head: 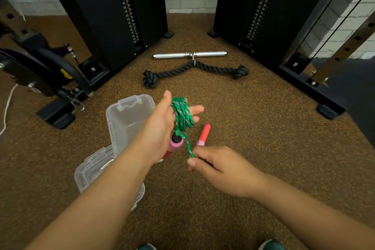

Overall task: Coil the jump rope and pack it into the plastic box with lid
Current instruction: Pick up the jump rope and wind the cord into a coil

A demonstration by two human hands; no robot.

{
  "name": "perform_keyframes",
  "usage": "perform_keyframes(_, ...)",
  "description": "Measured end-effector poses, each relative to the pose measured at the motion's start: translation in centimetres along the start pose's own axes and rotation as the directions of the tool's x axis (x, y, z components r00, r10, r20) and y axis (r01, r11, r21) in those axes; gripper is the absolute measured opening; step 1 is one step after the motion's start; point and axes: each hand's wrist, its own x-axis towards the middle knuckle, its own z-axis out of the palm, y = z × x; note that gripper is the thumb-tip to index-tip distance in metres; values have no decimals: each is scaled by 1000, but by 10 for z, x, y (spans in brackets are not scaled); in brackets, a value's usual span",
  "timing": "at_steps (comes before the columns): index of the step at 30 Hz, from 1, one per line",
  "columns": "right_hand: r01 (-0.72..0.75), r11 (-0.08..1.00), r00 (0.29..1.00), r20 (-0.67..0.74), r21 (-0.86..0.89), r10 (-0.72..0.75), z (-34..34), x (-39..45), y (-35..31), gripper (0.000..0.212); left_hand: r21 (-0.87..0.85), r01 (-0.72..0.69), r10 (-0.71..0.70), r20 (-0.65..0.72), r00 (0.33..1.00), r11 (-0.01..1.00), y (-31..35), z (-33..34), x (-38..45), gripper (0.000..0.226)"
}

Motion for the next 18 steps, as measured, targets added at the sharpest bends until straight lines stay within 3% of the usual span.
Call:
perform_keyframes(2,17,998,1000,-24,67,-15,-4,0,-2,27,304,58,-50,-35,998,951,-7,0,0,72)
perform_keyframes(4,10,978,995,-96,209,10,-9,2,-1,23,574,63,-41,-52,998,816,-17,-4,0,78)
perform_keyframes(7,-31,909,968,-215,416,132,-23,5,6,26,706,-1,-2,3,1000,708,-22,-9,-3,70)
perform_keyframes(9,-75,886,933,-282,457,225,-32,6,13,29,697,-36,-69,123,990,716,-18,-6,-6,66)
perform_keyframes(12,-131,884,899,-322,449,297,-38,8,24,32,584,-30,-147,253,956,811,-12,-2,-7,52)
perform_keyframes(15,-155,866,897,-300,476,325,-34,9,30,36,443,-10,-137,298,945,897,-12,4,-6,29)
perform_keyframes(18,-158,843,899,-279,514,338,-32,9,34,34,333,-1,-97,279,955,943,-9,7,-6,25)
